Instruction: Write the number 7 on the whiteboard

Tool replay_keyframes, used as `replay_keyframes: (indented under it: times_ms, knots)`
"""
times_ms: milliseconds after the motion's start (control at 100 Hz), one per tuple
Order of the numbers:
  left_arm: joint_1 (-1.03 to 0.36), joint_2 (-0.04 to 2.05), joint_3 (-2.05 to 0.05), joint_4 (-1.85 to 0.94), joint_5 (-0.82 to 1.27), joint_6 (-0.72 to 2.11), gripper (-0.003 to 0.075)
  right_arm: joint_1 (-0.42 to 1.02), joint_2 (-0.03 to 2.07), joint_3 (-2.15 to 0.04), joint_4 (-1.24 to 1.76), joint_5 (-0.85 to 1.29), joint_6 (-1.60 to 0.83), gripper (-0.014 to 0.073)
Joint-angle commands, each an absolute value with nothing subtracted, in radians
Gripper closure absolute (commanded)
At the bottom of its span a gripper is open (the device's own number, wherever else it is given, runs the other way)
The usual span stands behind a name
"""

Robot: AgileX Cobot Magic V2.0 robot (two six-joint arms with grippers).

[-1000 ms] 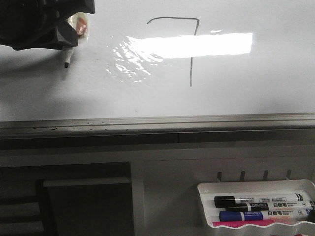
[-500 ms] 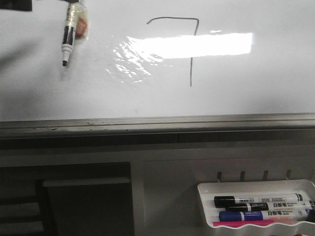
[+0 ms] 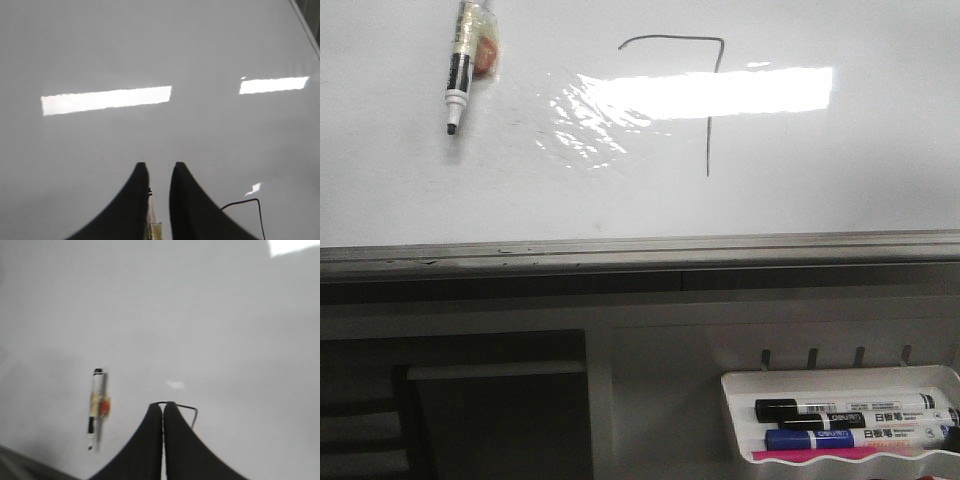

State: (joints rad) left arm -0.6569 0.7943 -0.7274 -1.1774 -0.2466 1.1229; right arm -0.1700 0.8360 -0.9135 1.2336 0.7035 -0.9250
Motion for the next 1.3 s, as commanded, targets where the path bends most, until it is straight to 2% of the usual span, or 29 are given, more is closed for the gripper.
replay_keyframes:
  times_ms: [0, 190, 360, 510, 740, 1290]
  knots:
    - [-0.655, 0.739, -0.713, -1.162, -0.235, 1.146, 0.0741, -0.175, 0.726, -0.822, 1.350, 0.546, -1.063, 0.0655]
    - [-0.659, 0.624, -0.537, -1.156, -0.169, 1.146, 0.0741, -0.175, 0.512, -0.573, 1.470, 0.526, -1.324, 0.0658]
    - [-0.659, 0.466, -0.388, -1.153, -0.165, 1.146, 0.0741, -0.154, 0.372, -0.395, 1.470, 0.545, -1.336, 0.0658]
    - [-0.659, 0.282, -0.287, -1.172, -0.159, 1.146, 0.0741, -0.073, 0.290, -0.284, 1.428, 0.569, -1.338, 0.0658]
    - [-0.659, 0.107, -0.200, -1.265, -0.157, 1.146, 0.0741, -0.031, 0.256, -0.226, 1.400, 0.570, -1.338, 0.0658]
    - [-0.659, 0.098, -0.194, -1.275, -0.174, 1.146, 0.0741, -0.031, 0.256, -0.224, 1.406, 0.535, -1.338, 0.0658]
